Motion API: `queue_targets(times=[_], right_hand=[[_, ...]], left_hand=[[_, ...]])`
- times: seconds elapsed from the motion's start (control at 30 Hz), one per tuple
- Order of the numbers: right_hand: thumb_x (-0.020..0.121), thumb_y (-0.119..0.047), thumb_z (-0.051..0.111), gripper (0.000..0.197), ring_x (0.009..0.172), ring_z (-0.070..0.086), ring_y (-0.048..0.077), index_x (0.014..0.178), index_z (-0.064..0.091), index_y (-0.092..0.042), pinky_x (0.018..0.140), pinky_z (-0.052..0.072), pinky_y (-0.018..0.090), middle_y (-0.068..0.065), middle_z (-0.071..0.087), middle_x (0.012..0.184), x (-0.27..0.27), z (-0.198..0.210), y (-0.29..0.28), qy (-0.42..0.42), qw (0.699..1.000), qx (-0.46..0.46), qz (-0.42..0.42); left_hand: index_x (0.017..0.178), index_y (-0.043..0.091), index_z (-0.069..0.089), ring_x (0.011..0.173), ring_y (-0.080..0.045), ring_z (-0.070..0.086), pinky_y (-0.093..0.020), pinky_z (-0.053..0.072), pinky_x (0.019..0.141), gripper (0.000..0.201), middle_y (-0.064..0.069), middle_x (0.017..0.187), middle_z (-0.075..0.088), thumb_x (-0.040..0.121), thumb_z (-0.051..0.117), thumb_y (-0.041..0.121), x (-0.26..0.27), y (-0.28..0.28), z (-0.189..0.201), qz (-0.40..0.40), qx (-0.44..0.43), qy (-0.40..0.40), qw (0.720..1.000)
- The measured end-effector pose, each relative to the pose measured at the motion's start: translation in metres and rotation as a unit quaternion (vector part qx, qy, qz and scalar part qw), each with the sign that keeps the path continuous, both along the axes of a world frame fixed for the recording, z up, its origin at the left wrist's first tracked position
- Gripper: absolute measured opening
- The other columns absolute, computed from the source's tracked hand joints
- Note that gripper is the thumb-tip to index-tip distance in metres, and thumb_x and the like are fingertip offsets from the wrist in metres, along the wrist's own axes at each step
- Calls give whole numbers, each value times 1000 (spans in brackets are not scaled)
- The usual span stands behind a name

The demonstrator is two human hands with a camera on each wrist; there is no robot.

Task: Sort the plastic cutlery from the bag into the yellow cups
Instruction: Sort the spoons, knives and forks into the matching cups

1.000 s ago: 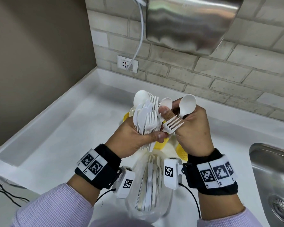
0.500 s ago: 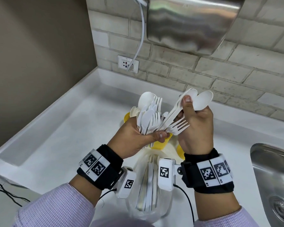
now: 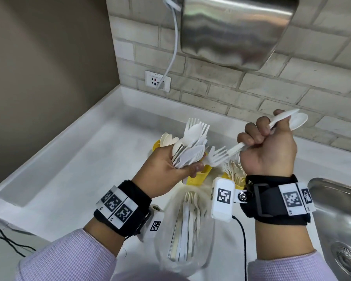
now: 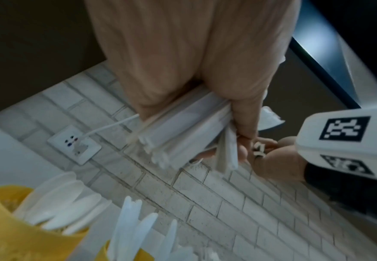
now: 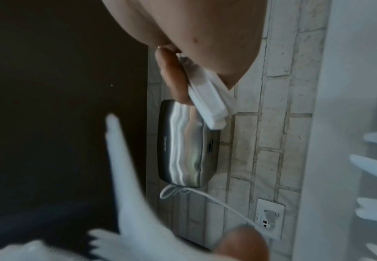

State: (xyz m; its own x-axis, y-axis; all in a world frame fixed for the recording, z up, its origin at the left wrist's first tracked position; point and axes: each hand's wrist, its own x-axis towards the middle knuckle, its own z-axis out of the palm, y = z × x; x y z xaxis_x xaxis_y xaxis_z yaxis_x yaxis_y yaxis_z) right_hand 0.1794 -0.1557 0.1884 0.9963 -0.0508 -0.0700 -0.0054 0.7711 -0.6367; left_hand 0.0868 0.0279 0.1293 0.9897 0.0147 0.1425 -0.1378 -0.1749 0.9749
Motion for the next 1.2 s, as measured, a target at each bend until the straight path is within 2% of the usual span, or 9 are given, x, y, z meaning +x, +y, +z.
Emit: queue_targets(times=[0.2,0.3,0.37,0.43,0.5,0.67,0.83,0.93,1.2], right_hand=[[92,-65,48,44,40,17,8,81,53,-23,36,19,18,-9,23,54,-9,-1,-16,-5,993,60,99],[97,-49,52,31,39,13,8,77,50,-25,34,18,18,-8,17,51,-15,4,-13,-10,995,5,102],[101,-35,51,27,40,13,9,76,49,-24,36,21,19,-8,15,50,-20,8,-9,-33,995,-47,86],[105,-31,49,31,41,16,11,75,48,-22,40,24,20,-6,14,52,-26,12,-4,-64,990,-101,72],[107,-33,47,35,43,19,13,74,42,-22,42,25,20,-2,15,55,-33,14,0,-104,979,-166,64],[100,-35,62,34,44,18,17,79,51,-9,41,20,22,-1,23,55,-49,18,5,-202,928,-309,53],[84,-39,80,30,50,30,22,96,67,-14,48,32,26,15,34,56,-62,21,12,-277,824,-493,27],[83,-30,83,24,53,33,31,97,68,-19,49,32,33,16,35,56,-62,19,15,-278,809,-518,19],[88,-18,81,11,49,28,9,94,71,-17,50,31,21,-12,34,51,-56,12,16,-303,807,-506,29]], left_hand=[[104,32,65,69,-18,66,-42,57,70,11,9,78,68,94,67,37,5,4,-6,75,178,-70,979],[104,31,62,70,-22,64,-39,55,70,18,9,78,65,92,60,44,4,4,-5,100,219,-101,965],[97,35,56,69,-21,59,-33,51,66,8,10,75,62,93,64,36,4,4,-5,113,232,-116,959],[94,41,51,69,-17,51,-28,42,64,22,13,73,57,93,67,27,4,4,-4,126,251,-125,952],[99,36,57,70,-15,50,-28,43,63,17,14,77,58,93,68,25,5,4,-5,131,249,-123,952],[108,22,64,76,-26,56,-39,52,64,21,6,85,67,88,69,20,4,4,-5,165,282,-139,935],[108,22,66,76,-22,60,-31,48,60,24,7,90,69,84,66,22,6,6,-4,214,310,-155,913],[110,23,67,79,-23,62,-33,51,61,28,7,94,70,82,63,24,6,7,-4,219,315,-151,911],[111,24,67,78,-19,62,-30,50,61,35,8,95,71,82,50,38,6,5,-3,211,331,-149,907]])
